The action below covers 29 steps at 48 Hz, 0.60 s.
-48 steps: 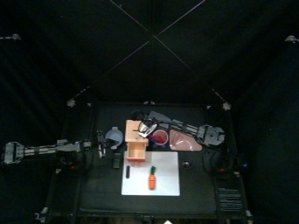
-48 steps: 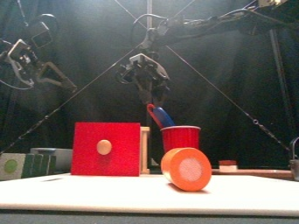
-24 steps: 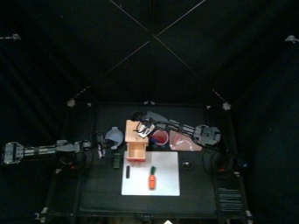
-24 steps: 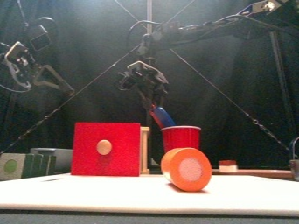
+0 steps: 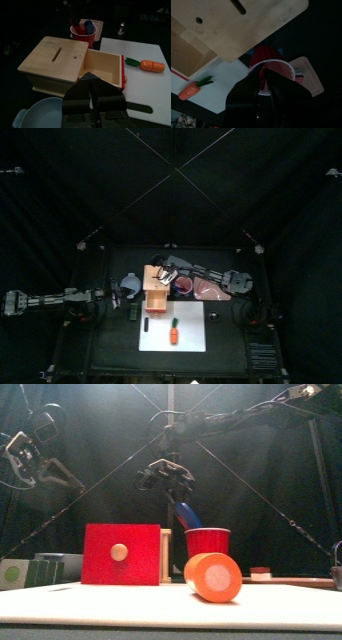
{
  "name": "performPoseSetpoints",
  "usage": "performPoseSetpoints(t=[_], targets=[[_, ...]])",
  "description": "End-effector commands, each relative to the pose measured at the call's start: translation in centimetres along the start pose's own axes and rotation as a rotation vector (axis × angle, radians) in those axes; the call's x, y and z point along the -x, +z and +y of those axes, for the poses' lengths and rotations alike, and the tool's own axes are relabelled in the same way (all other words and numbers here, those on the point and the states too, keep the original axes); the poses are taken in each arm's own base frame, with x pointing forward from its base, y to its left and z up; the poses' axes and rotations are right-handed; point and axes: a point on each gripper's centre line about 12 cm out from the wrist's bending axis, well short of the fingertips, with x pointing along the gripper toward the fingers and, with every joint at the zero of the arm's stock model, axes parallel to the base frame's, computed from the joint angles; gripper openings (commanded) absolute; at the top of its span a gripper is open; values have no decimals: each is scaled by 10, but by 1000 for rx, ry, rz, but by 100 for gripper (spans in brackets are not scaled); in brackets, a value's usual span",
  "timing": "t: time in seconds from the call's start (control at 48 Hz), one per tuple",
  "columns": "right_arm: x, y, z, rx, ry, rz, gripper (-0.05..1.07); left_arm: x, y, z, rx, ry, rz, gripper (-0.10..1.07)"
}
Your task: Grab knife handle
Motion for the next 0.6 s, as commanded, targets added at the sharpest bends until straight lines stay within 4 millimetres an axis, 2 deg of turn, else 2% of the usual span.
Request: performPoseSetpoints(t=[0.0,0.229,0.583], targets=[[34,-7,-6,-10,18,-68,53,-1,10,0,1,-1,-29,28],[54,-17,-12,-14,0,-90,50,-2,12,0,1,-1,-34,28],[108,-60,-36,-82,-41,-154,50,-2,22,2,-3,7,-58,28]])
